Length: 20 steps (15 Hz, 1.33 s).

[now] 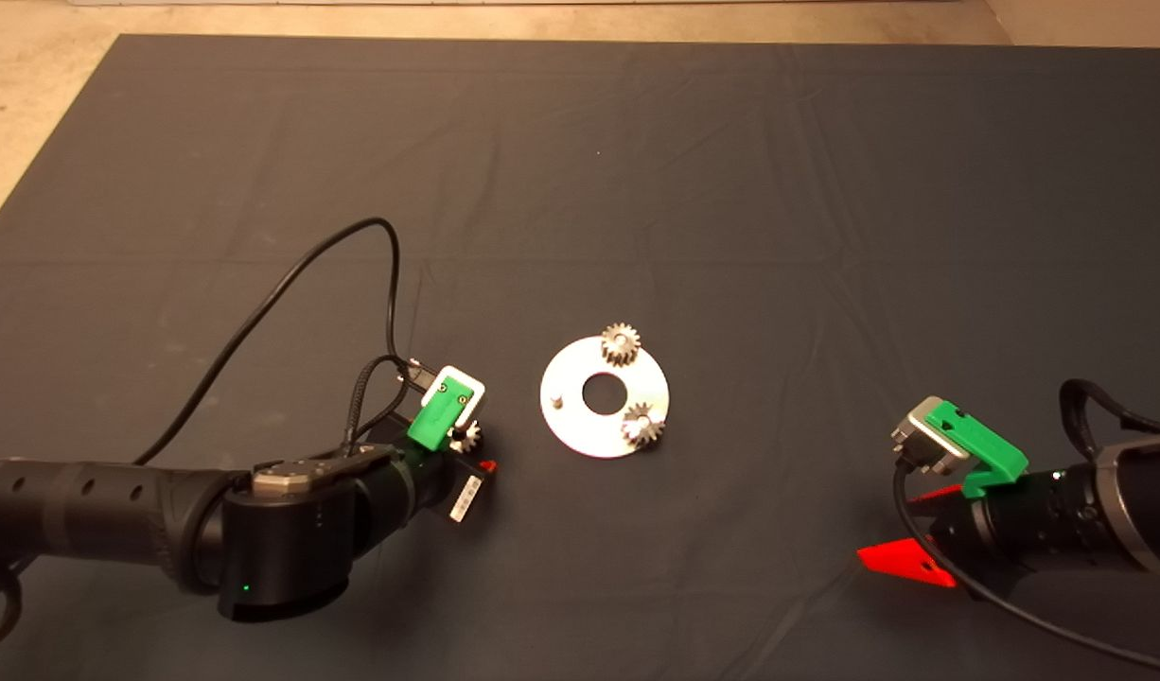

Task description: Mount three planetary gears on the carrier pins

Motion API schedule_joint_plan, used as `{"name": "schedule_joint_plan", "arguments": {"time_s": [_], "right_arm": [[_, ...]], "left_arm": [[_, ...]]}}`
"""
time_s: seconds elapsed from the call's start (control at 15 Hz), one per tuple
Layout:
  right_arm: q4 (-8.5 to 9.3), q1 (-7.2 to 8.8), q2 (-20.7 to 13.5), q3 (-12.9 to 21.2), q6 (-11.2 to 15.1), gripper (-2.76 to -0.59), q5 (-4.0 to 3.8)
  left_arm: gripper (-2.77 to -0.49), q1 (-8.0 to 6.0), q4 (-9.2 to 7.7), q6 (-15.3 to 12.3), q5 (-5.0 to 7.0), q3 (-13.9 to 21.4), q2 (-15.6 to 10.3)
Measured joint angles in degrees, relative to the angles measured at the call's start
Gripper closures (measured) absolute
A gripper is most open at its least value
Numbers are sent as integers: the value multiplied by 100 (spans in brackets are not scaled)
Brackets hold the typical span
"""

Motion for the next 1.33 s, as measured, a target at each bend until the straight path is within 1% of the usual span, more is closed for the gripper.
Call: {"name": "schedule_joint_plan", "arguments": {"time_s": [0.07, 0.13, 0.27, 0.4, 0.53, 0.6, 0.73, 0.8, 0.93, 1.0, 1.2, 1.27, 1.33], "right_arm": [[0, 0, -35, 0, -28, -206, -5], [0, -2, -37, 0, -44, -206, -5], [2, -80, -82, 0, -100, -206, 1], [2, -82, -170, 0, -113, -206, -7], [2, -85, -176, 0, -132, -206, -2], [2, -94, -176, 0, -129, -206, -2], [2, -96, -176, 0, -151, -206, 0], [2, -96, -176, 0, -151, -206, 0], [2, -96, -176, 0, -152, -206, 0], [2, -96, -176, 0, -152, -206, 0], [2, -99, -176, 0, -155, -206, 0], [2, -129, -176, 0, -155, -206, -2], [2, -160, -176, 0, -157, -206, 0]], "left_arm": [[-178, 0, 0, 0, 2, 0, 0], [-169, 0, 0, 0, 0, 0, 3], [-168, 0, 0, 0, 0, 0, 26], [-153, 0, 0, 0, -2, 0, 30], [-152, 0, 0, 0, -2, -2, 45], [-142, 0, 4, 0, 4, -6, 44], [-138, 0, 11, 0, 6, -11, 44], [-128, 0, 12, 0, 33, -12, 44], [-127, 0, 12, 0, 37, -12, 42], [-115, 0, 15, 0, 39, -12, 41], [-108, 0, 15, 0, 39, -23, 41], [-102, 0, 12, 0, 37, -39, 41], [-102, 0, 12, 0, 33, -39, 41]]}}
